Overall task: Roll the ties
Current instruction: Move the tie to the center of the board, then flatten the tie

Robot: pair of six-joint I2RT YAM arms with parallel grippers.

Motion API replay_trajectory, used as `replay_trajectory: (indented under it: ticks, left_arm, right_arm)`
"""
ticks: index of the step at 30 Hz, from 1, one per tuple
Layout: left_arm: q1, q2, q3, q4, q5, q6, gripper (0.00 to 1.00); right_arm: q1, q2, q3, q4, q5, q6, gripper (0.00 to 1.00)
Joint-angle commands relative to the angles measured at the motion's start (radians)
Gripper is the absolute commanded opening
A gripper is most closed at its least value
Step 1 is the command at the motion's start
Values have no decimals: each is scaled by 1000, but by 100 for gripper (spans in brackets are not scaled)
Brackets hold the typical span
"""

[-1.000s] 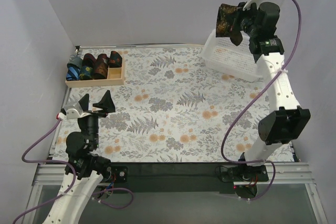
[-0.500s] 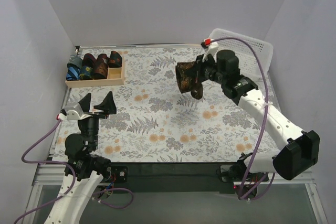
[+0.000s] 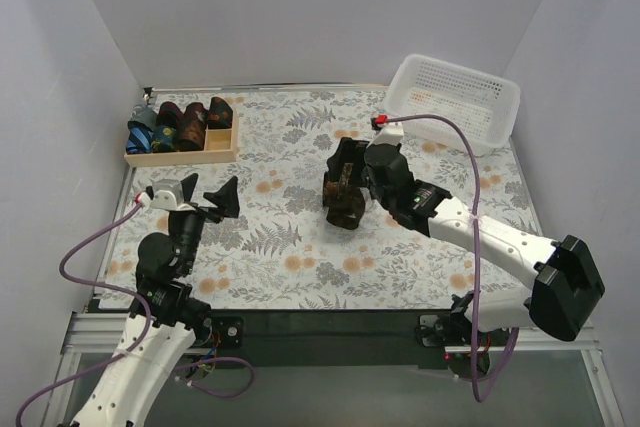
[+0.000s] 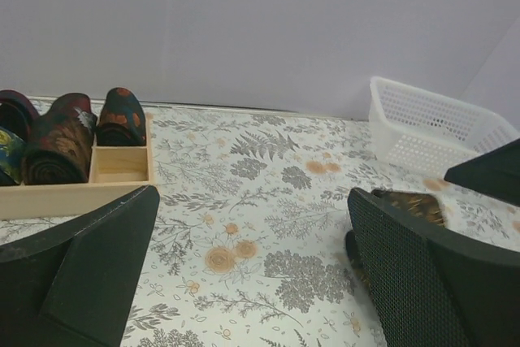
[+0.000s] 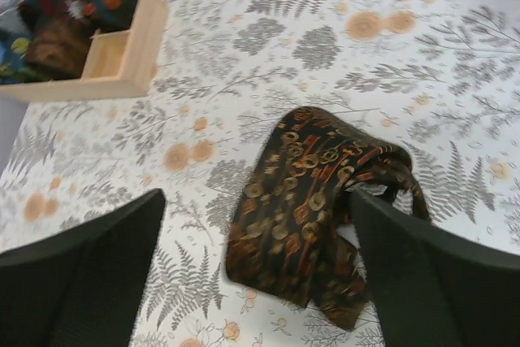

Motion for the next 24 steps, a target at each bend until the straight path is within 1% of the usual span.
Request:
replay_trajectory:
  ticks: [1, 2, 3, 4, 5, 6, 7, 8, 9, 10, 11, 13, 17, 18, 20, 21, 24]
  left_arm:
    - [5, 46, 9, 11, 133, 25, 96]
    - [3, 89, 15, 8, 160, 26, 96]
    - [5, 113, 22, 4, 200, 20, 96]
    - [3, 141, 45, -2, 261, 14, 96]
    - [3, 181, 59, -19, 291, 3, 98]
    - [2, 259, 79, -28, 332, -6, 98]
    - [3, 307, 116, -41, 361, -36, 98]
    - [3, 350, 137, -60, 432, -52, 98]
    - [2, 437, 153, -65, 467, -62, 98]
    - [-1, 477, 168, -68, 499, -98, 98]
    - [-12, 514, 194, -70, 562, -112, 98]
    - [-41, 627, 220, -70, 595, -136, 98]
    - [-161, 781, 275, -81, 543, -159, 98]
    - [-205, 805, 291, -79, 503, -167, 98]
    - [-272, 867, 302, -68, 466, -178, 98]
    - [-289, 885, 309, -62, 431, -182, 98]
    - [-339, 940, 308, -30, 391, -197, 98]
  right_arm:
    - [-45, -35, -43, 21, 158, 39, 96]
    - [-60, -59, -71, 1, 149, 36, 98]
    - [-78, -74, -86, -6, 101, 10, 98]
    - [-127, -90, -97, -14, 64, -10, 98]
    - [-156, -117, -105, -31, 21, -29, 98]
    - [-184, -131, -120, -34, -72, -81, 98]
    - [-244, -145, -128, -34, -123, -112, 98]
    - [-272, -174, -134, -34, -174, -155, 98]
    - [-295, -186, -141, -78, -247, -186, 98]
    - [-334, -200, -146, -89, -277, -250, 98]
    - [-351, -229, -152, -97, -302, -281, 98]
    - [-381, -268, -172, -125, -354, -338, 96]
    - [-401, -279, -198, -135, -481, -410, 91]
    - [-402, -268, -195, -138, -519, -419, 91]
    - [-402, -225, -177, -146, -535, -421, 89]
    - [-404, -207, -171, -145, -541, -418, 88]
    - [-405, -119, -132, -140, -538, -367, 86]
